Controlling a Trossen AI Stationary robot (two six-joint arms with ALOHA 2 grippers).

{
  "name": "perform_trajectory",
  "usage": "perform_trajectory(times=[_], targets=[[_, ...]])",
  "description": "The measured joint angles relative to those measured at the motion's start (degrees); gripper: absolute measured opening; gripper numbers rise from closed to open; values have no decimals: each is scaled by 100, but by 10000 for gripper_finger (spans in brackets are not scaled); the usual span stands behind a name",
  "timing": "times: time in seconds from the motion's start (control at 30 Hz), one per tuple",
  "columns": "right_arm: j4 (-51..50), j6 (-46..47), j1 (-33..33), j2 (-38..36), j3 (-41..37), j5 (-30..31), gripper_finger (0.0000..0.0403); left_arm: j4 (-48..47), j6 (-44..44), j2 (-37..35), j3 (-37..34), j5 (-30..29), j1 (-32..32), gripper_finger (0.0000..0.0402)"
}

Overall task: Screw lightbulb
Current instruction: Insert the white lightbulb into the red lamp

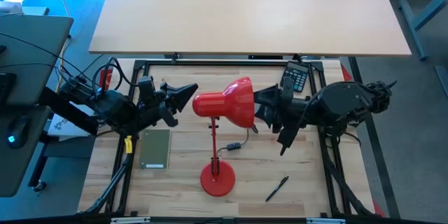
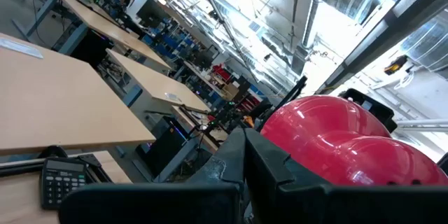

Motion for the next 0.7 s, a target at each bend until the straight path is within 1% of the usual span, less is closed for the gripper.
perform_trajectory(times=[0.1, 0.17, 0.47, 0.7], targets=[[24, 307, 0, 0, 0, -4, 250, 1, 90, 0, 0, 0, 0, 0], [74, 716, 0, 0, -9, -59, 249, 0, 98, 0, 0, 0, 0, 0], [198, 3459, 94, 17, -22, -93, 246, 0, 668, 0, 0, 0, 0, 0], [213, 5288, 207, 17, -22, -91, 246, -2, 1032, 0, 0, -35, 0, 0]])
